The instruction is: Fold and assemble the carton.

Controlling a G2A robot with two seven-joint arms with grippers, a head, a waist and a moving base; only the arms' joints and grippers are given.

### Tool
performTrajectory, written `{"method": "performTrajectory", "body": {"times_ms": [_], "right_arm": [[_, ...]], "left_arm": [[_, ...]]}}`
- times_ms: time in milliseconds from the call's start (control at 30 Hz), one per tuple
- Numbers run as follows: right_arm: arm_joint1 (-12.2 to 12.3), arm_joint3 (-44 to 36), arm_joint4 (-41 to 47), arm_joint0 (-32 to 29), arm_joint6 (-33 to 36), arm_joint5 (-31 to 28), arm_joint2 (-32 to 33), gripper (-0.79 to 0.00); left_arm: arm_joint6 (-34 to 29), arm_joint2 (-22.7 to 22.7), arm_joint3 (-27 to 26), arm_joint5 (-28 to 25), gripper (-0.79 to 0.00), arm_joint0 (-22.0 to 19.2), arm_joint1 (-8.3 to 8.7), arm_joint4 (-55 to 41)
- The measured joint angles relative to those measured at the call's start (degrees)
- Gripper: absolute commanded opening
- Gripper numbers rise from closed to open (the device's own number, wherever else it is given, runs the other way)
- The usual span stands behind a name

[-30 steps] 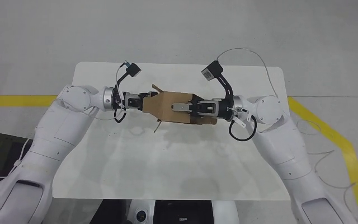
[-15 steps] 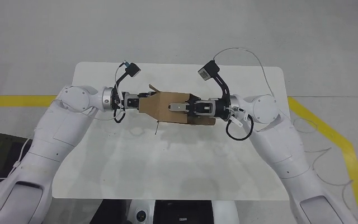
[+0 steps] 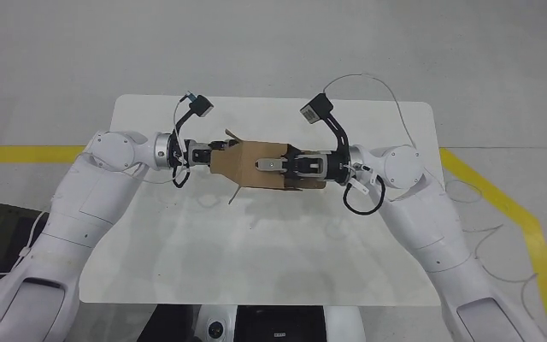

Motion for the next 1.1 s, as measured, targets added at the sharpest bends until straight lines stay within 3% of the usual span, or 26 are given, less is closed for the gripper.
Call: {"method": "performTrajectory", "body": {"times_ms": [467, 800, 1100], "right_arm": [[0.55, -0.44, -0.75, -2.08, -4.21, -0.98, 3.65, -0.785], [0.8, -1.23, -3.71, -3.36, -7.51, -0.32, 4.7, -0.785], [0.8, -1.45, -5.39, -3.43, -7.11, 0.41, 3.94, -0.785]], "left_arm": [[0.94, 0.1, 1.5, -0.88, 0.0, 1.37, 0.01, 3.92], [-0.59, 1.83, -2.99, 0.59, 0.0, 2.71, -0.36, 4.89], [-1.18, -0.48, -2.92, 1.19, 0.0, 2.32, 0.22, 2.15]]}}
